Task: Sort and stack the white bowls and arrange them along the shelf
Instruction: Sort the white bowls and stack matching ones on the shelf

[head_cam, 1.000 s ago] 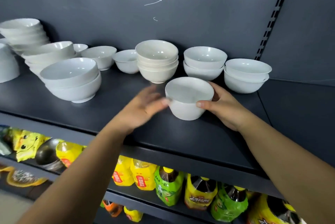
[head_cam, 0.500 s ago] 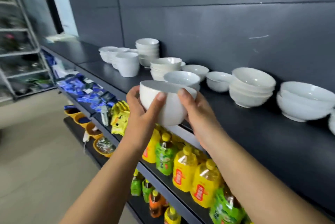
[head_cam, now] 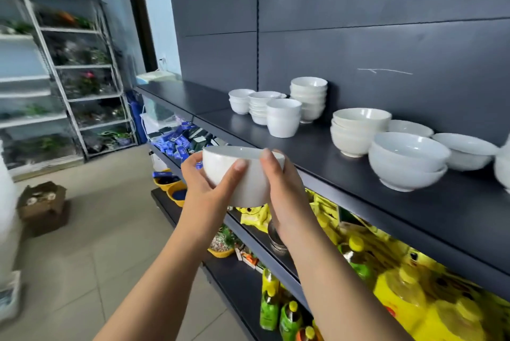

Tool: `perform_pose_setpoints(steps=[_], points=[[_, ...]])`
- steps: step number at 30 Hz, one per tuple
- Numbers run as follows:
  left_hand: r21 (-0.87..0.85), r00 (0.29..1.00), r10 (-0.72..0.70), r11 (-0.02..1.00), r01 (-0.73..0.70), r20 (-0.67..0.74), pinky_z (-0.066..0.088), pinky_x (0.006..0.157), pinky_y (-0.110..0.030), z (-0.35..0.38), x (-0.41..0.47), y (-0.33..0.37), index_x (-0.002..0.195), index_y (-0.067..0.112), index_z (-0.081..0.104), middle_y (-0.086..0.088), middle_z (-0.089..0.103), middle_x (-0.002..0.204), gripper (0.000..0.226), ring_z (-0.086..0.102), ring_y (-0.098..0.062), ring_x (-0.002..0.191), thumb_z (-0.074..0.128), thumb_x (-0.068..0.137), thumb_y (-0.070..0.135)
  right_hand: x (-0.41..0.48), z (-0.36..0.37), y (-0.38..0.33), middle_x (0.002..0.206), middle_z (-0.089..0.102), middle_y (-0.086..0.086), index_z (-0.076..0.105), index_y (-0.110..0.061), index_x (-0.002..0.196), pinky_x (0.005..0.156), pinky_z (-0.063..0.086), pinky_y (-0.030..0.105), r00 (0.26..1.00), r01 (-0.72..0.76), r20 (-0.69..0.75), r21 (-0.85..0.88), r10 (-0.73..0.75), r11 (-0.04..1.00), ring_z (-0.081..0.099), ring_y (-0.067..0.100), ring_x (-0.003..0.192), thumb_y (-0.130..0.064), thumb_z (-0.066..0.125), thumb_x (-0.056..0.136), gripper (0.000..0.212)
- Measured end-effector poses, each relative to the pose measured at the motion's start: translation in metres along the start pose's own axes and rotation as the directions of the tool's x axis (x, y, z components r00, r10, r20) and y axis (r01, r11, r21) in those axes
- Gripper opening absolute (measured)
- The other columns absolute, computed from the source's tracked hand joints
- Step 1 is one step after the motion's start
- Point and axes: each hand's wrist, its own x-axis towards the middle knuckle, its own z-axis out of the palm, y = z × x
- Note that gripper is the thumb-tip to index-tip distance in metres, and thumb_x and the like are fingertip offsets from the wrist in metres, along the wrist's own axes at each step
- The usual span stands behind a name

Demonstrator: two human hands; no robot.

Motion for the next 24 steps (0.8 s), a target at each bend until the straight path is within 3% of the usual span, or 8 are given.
perform_pose_setpoints(steps=[4,9,12,14,16,18,20,24], points=[[-0.001,0.999,-0.033,0.999,0.033,0.026,0.043,0.059,-0.003,-0.017,0.035,-0.012,0.116,0.025,0.027,0.014,0.049,0.096,0.070,0.051,0.005,0.082,0.065,0.068,0.058,0.031,0.017,0.013,0.086,0.065,-0.006,0.056,-0.024,0.094,0.060,0.049,0.019,1.000,0.008,0.000,-0.033,-0.008,0.999,0.063,0.000,0.068,-0.056,0.067,0.064,0.045],[0.061,0.990,0.068,0.995,-0.076,0.127,0.043,0.064,-0.008,-0.018,0.101,-0.039,0.119,0.012,0.047,0.005,0.059,0.098,0.069,0.056,0.006,0.077,0.061,0.067,0.054,0.089,0.022,0.030,0.098,0.062,-0.005,0.049,-0.024,0.109,0.074,0.050,0.026,0.999,0.028,-0.028,-0.054,-0.029,0.998,0.063,0.004,0.082,-0.055,0.053,0.065,0.054],[0.039,0.965,0.112,0.991,-0.125,0.237,0.048,0.077,-0.021,-0.005,0.146,-0.055,0.117,0.019,0.051,-0.002,0.063,0.111,0.066,0.060,-0.007,0.097,0.059,0.066,0.060,0.133,0.019,0.036,0.111,0.061,-0.004,0.046,-0.027,0.117,0.086,0.050,0.032,0.994,0.083,-0.065,-0.057,-0.087,0.995,0.061,0.010,0.099,-0.054,0.055,0.066,0.058],[-0.002,0.945,0.132,0.990,-0.138,0.299,0.048,0.077,-0.020,0.004,0.174,-0.055,0.122,0.017,0.049,-0.004,0.061,0.116,0.062,0.059,-0.006,0.099,0.059,0.071,0.052,0.160,0.017,0.032,0.114,0.059,-0.009,0.042,-0.031,0.122,0.090,0.048,0.032,0.988,0.124,-0.089,-0.070,-0.130,0.990,0.059,0.007,0.104,-0.056,0.059,0.065,0.065],[-0.054,0.919,0.160,0.987,-0.150,0.361,0.050,0.082,-0.022,0.017,0.215,-0.062,0.126,0.017,0.045,-0.003,0.059,0.120,0.062,0.058,-0.005,0.102,0.060,0.074,0.048,0.201,0.014,0.030,0.112,0.056,-0.013,0.039,-0.031,0.126,0.086,0.047,0.023,0.979,0.158,-0.115,-0.084,-0.167,0.984,0.058,-0.003,0.098,-0.055,0.066,0.066,0.070],[-0.087,0.902,0.158,0.987,-0.135,0.402,0.050,0.086,-0.030,0.024,0.229,-0.055,0.124,0.021,0.045,0.000,0.059,0.118,0.064,0.058,-0.007,0.103,0.059,0.070,0.052,0.212,0.010,0.021,0.107,0.055,-0.013,0.039,-0.026,0.125,0.077,0.046,0.011,0.968,0.208,-0.120,-0.098,-0.219,0.973,0.057,-0.011,0.087,-0.044,0.063,0.078,0.056],[-0.078,0.888,0.175,0.984,-0.157,0.426,0.050,0.083,-0.028,0.036,0.262,-0.057,0.123,0.023,0.046,0.003,0.060,0.114,0.064,0.059,-0.006,0.100,0.058,0.068,0.054,0.244,0.004,0.014,0.119,0.051,-0.009,0.035,-0.023,0.133,0.074,0.042,0.004,0.950,0.238,-0.167,-0.153,-0.263,0.959,0.052,-0.006,0.096,-0.037,0.058,0.086,0.054],[-0.079,0.849,0.212,0.977,-0.199,0.485,0.048,0.093,-0.032,0.066,0.315,-0.068,0.119,0.023,0.050,0.002,0.062,0.116,0.056,0.057,-0.015,0.109,0.058,0.073,0.053,0.296,-0.014,0.005,0.121,0.041,-0.013,0.030,-0.022,0.140,0.064,0.035,-0.006,0.907,0.251,-0.267,-0.280,-0.326,0.927,0.044,-0.012,0.090,-0.048,0.048,0.086,0.063]])
